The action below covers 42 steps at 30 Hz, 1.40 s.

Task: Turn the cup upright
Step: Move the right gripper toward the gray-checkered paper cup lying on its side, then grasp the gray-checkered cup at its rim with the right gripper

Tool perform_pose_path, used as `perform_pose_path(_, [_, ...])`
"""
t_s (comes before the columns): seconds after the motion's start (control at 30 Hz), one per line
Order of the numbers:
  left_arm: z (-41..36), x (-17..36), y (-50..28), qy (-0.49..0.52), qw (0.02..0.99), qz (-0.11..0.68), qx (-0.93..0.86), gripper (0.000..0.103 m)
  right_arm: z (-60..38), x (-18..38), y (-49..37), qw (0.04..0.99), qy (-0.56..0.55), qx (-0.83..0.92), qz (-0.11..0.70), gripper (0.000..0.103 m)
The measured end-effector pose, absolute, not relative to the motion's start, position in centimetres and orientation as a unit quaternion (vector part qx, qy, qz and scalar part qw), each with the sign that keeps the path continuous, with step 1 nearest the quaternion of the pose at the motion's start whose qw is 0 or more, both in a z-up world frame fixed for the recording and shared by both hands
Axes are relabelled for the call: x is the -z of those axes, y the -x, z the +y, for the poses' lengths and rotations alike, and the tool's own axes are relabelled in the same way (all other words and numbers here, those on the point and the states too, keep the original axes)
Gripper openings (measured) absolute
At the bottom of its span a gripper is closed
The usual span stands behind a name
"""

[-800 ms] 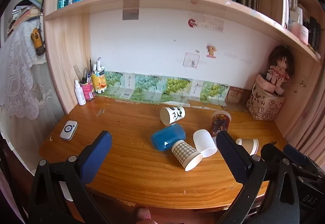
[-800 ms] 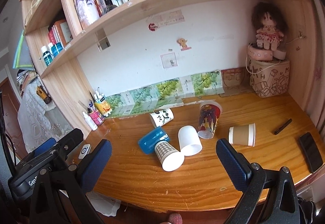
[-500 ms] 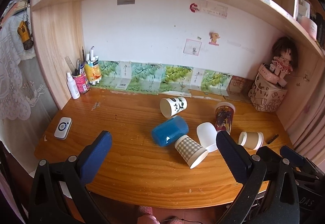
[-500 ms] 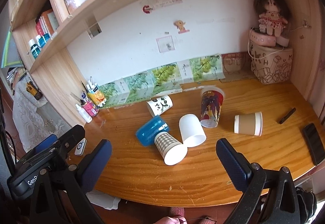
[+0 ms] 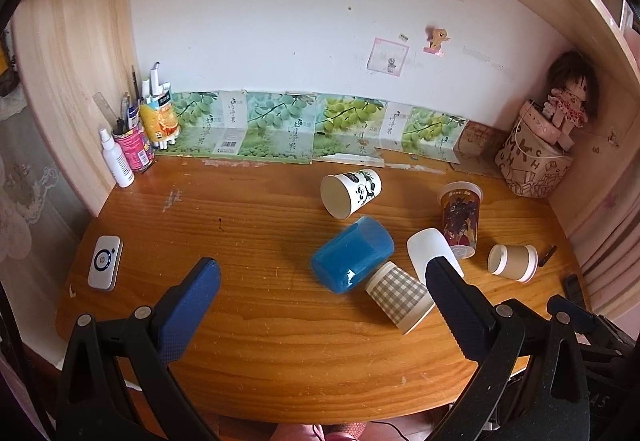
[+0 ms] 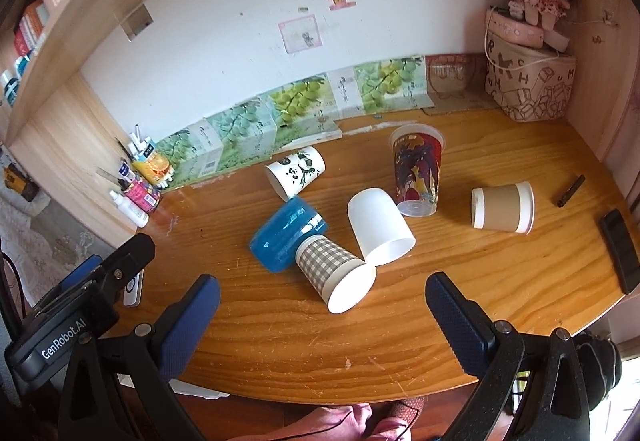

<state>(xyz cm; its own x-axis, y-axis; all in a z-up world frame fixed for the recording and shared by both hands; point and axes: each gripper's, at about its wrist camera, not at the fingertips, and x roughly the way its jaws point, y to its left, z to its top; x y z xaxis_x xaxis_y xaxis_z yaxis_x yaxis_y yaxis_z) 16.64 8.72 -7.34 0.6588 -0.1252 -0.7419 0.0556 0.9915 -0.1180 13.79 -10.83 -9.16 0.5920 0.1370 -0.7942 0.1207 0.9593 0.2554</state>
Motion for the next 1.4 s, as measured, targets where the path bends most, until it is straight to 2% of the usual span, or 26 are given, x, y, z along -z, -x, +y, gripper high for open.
perform_pose_path(0.27, [10.3,8.5,-20.0,0.039,0.898,0.43,0.086,0.102,-9.4,11.0,-16.3,0.847,-0.168,0.019,0.504,0.103])
perform_pose_path(0.63, [12.1,8.5,-21.8,0.037,0.893,0.432,0.12,0.102,-10.1,14.7,-18.1,0.766,-0.308,0.064,0.561,0.103])
perform_pose_path(0.87, [13.7,8.6,-22.0,0.049,0.892,0.432,0.124,0.102,-11.1,17.1,-18.5,0.705,-0.43,0.057,0.562,0.095])
perform_pose_path(1.4, [16.9,9.1,-22.0,0.066,0.895,0.44,0.044,0.102,-14.0,23.9,-19.1,0.592,-0.549,0.103,0.582,0.071])
